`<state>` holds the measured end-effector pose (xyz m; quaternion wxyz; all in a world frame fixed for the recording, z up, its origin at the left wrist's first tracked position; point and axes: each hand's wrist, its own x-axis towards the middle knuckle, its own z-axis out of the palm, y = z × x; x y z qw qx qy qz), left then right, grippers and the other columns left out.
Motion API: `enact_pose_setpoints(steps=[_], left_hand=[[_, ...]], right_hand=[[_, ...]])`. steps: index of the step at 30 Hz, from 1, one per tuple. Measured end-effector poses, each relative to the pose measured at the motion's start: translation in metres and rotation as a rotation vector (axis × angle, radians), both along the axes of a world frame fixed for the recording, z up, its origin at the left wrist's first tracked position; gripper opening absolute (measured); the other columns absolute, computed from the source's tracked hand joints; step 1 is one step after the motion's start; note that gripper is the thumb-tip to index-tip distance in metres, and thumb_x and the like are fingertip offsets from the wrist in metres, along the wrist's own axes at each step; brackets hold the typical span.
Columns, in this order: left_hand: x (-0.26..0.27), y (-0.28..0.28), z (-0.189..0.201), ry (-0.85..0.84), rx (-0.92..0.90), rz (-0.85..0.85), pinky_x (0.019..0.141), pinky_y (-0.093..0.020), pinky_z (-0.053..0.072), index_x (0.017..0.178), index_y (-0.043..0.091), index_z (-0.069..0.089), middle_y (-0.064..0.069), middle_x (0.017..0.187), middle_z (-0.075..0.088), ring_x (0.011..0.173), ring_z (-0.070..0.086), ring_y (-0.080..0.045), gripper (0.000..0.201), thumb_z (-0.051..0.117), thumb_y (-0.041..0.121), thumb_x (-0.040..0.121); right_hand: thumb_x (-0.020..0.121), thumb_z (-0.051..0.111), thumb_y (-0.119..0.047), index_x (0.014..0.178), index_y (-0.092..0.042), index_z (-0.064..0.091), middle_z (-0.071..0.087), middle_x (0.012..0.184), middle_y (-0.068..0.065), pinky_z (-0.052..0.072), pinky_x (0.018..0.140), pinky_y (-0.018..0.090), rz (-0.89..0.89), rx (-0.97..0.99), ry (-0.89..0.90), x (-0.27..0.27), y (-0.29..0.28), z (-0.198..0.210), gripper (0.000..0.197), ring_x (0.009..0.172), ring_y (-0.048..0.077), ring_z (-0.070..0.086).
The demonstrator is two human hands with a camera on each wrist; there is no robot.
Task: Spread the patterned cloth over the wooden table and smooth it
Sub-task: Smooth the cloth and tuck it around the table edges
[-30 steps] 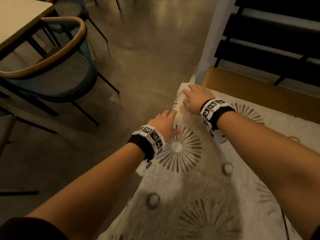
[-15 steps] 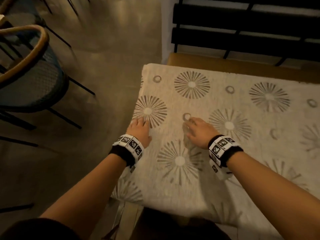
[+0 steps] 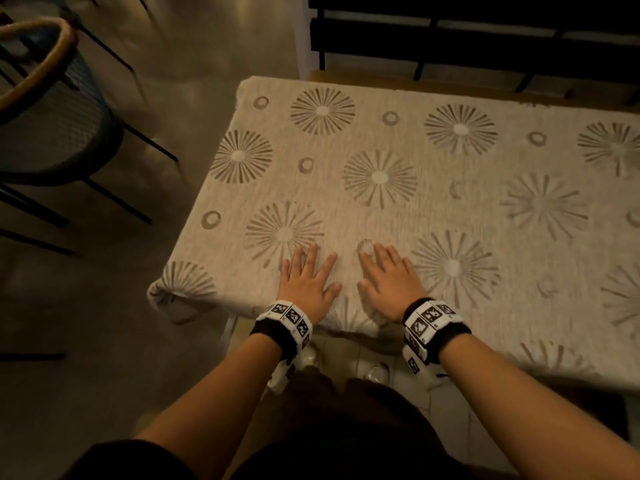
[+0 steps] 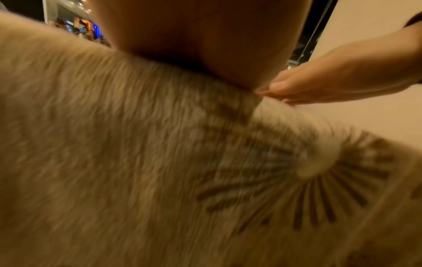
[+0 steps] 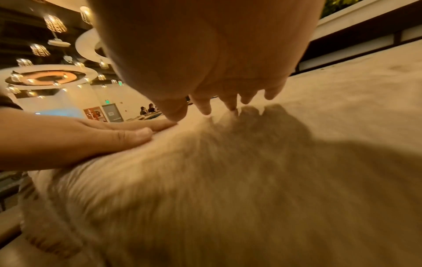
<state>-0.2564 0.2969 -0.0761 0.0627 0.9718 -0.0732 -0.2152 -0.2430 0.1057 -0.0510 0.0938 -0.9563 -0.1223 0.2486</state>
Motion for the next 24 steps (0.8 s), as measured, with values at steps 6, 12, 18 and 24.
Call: enact_pose_setpoints(steps=[6, 12, 18, 24], left_hand=[[-0.007, 0.003, -0.008, -0.056, -0.012, -0.007, 0.116, -0.048, -0.012, 0.148, 0.039, -0.011, 0.0, 0.16, -0.016, 0.146, -0.017, -0.027, 0.061, 0.011, 0.06, 0.095], [-0.004, 0.045, -0.007, -0.079, -0.037, 0.02, 0.118, -0.046, -0.007, 0.149, 0.041, -0.007, -0.002, 0.16, -0.013, 0.147, -0.014, -0.025, 0.058, 0.013, 0.056, 0.096], [0.011, 0.07, 0.01, -0.063, 0.083, 0.401, 0.116, -0.058, -0.003, 0.151, 0.033, -0.004, -0.008, 0.161, -0.009, 0.145, -0.009, -0.039, 0.065, 0.011, 0.06, 0.094], [0.016, -0.068, 0.004, -0.079, -0.093, -0.139, 0.117, -0.048, -0.004, 0.149, 0.039, -0.008, 0.0, 0.16, -0.014, 0.147, -0.011, -0.025, 0.061, 0.009, 0.059, 0.093]], right_hand=[[0.091, 0.005, -0.059, 0.151, -0.032, -0.006, -0.016, 0.16, 0.001, -0.008, 0.117, 0.041, -0.105, -0.058, -0.098, -0.043, -0.051, -0.029, 0.067, 0.148, 0.02, -0.013], [0.09, 0.004, -0.056, 0.152, -0.029, 0.001, -0.005, 0.162, 0.002, -0.002, 0.12, 0.041, -0.368, -0.097, -0.18, -0.073, -0.119, -0.029, 0.068, 0.149, 0.02, -0.004], [0.095, 0.021, -0.044, 0.153, -0.021, 0.008, 0.002, 0.162, 0.011, 0.003, 0.12, 0.049, -0.507, -0.107, -0.207, -0.057, -0.117, -0.02, 0.063, 0.149, 0.029, 0.0], [0.098, 0.024, -0.039, 0.153, -0.026, 0.008, -0.003, 0.162, 0.003, -0.001, 0.119, 0.04, -0.238, 0.035, -0.177, -0.013, -0.027, -0.014, 0.058, 0.149, 0.02, -0.004]])
